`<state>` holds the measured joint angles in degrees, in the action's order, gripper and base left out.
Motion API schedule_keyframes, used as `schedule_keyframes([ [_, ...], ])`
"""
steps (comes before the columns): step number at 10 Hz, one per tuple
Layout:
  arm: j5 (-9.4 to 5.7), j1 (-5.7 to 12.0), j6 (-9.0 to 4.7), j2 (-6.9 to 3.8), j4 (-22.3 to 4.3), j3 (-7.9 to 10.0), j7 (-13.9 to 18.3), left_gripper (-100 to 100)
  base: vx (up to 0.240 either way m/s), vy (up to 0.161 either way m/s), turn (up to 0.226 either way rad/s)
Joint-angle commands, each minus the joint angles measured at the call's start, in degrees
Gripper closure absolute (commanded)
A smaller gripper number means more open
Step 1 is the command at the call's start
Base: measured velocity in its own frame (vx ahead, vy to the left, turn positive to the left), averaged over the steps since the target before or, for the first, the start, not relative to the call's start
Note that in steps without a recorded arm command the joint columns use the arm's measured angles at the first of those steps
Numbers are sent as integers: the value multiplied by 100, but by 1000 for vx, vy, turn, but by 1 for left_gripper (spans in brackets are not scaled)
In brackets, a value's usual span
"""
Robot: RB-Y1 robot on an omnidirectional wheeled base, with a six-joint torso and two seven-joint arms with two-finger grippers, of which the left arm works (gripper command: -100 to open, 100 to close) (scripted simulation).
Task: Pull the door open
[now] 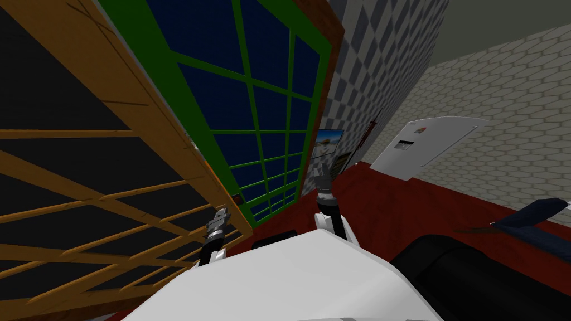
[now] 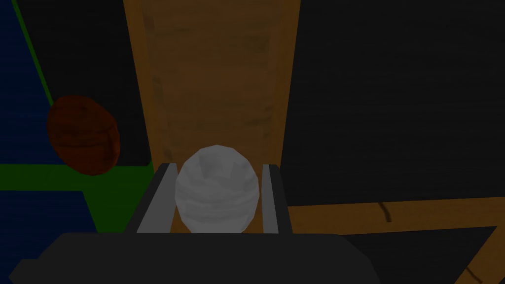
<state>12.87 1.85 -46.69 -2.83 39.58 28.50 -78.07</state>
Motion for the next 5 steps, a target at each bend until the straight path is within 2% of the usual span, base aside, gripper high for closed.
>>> schedule_keyframes([
  [1,-31,-160,70,-35,9,52,54,100,-117,-29,17],
  [2,-31,-160,70,-35,9,52,54,100,-77,-32,19],
  [4,-82,-310,83,-80,-48,93,160,100,-116,-29,47],
  [5,-82,-310,83,-80,2,93,160,100,-109,-27,25],
])
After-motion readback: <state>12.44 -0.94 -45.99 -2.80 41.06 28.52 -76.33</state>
